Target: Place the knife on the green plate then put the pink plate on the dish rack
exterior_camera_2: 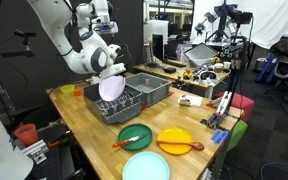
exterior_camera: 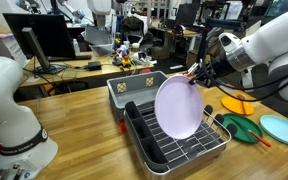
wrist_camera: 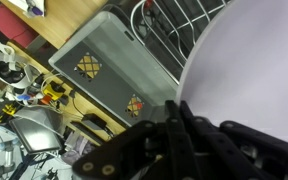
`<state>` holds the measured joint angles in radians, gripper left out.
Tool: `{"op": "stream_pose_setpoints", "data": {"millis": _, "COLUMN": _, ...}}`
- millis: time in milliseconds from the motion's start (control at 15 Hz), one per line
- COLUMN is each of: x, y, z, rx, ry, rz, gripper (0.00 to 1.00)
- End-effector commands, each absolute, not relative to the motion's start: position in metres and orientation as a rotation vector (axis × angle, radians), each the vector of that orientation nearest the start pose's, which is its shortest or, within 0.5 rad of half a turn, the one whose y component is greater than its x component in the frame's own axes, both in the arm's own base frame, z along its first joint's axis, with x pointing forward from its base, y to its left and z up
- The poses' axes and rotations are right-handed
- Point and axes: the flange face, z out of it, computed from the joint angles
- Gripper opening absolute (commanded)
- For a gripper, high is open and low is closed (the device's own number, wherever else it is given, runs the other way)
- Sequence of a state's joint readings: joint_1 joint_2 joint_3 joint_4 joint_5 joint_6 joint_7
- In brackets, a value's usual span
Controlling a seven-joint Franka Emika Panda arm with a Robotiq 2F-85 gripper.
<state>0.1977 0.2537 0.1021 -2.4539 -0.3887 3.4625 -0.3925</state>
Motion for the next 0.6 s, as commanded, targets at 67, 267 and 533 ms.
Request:
{"op": "stream_pose_setpoints", "data": {"millis": 67, "x": 0.4963, "y": 0.1986, "z": 0.2942, "rx": -2.499, "ry": -1.577, "rz": -1.193, "gripper": 0.01}}
{"op": "stream_pose_setpoints", "data": {"millis": 267, "x": 0.5009, "y": 0.201, "z": 0.2995, "rx": -2.493, "ry": -1.574, "rz": -1.215, "gripper": 0.01}}
{"op": "stream_pose_setpoints", "data": {"millis": 533, "x": 0.5004, "y": 0.2026, "z": 0.2947, "rx": -2.494, "ry": -1.576, "rz": -1.197, "gripper": 0.01}}
